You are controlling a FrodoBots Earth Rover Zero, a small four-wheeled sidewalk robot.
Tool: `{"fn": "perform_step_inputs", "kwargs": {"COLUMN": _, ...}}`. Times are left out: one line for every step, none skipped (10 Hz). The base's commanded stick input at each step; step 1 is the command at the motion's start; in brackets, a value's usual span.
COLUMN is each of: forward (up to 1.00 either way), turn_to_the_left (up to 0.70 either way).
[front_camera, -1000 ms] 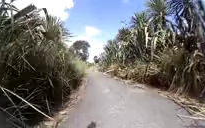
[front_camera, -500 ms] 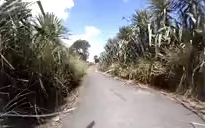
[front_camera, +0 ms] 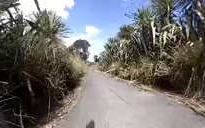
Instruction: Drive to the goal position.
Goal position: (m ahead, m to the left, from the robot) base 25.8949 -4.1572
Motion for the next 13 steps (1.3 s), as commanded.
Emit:
{"fn": "perform_step_inputs", "kwargs": {"forward": 0.50, "turn_to_the_left": 0.00}}
{"fn": "perform_step_inputs", "kwargs": {"forward": 0.50, "turn_to_the_left": 0.00}}
{"fn": "perform_step_inputs", "kwargs": {"forward": 0.50, "turn_to_the_left": 0.00}}
{"fn": "perform_step_inputs", "kwargs": {"forward": 0.50, "turn_to_the_left": 0.00}}
{"fn": "perform_step_inputs", "kwargs": {"forward": 0.50, "turn_to_the_left": 0.00}}
{"fn": "perform_step_inputs", "kwargs": {"forward": 0.50, "turn_to_the_left": 0.00}}
{"fn": "perform_step_inputs", "kwargs": {"forward": 0.50, "turn_to_the_left": 0.00}}
{"fn": "perform_step_inputs", "kwargs": {"forward": 0.50, "turn_to_the_left": -0.02}}
{"fn": "perform_step_inputs", "kwargs": {"forward": 0.50, "turn_to_the_left": -0.03}}
{"fn": "perform_step_inputs", "kwargs": {"forward": 0.50, "turn_to_the_left": -0.04}}
{"fn": "perform_step_inputs", "kwargs": {"forward": 0.50, "turn_to_the_left": -0.05}}
{"fn": "perform_step_inputs", "kwargs": {"forward": 0.50, "turn_to_the_left": -0.06}}
{"fn": "perform_step_inputs", "kwargs": {"forward": 0.50, "turn_to_the_left": -0.07}}
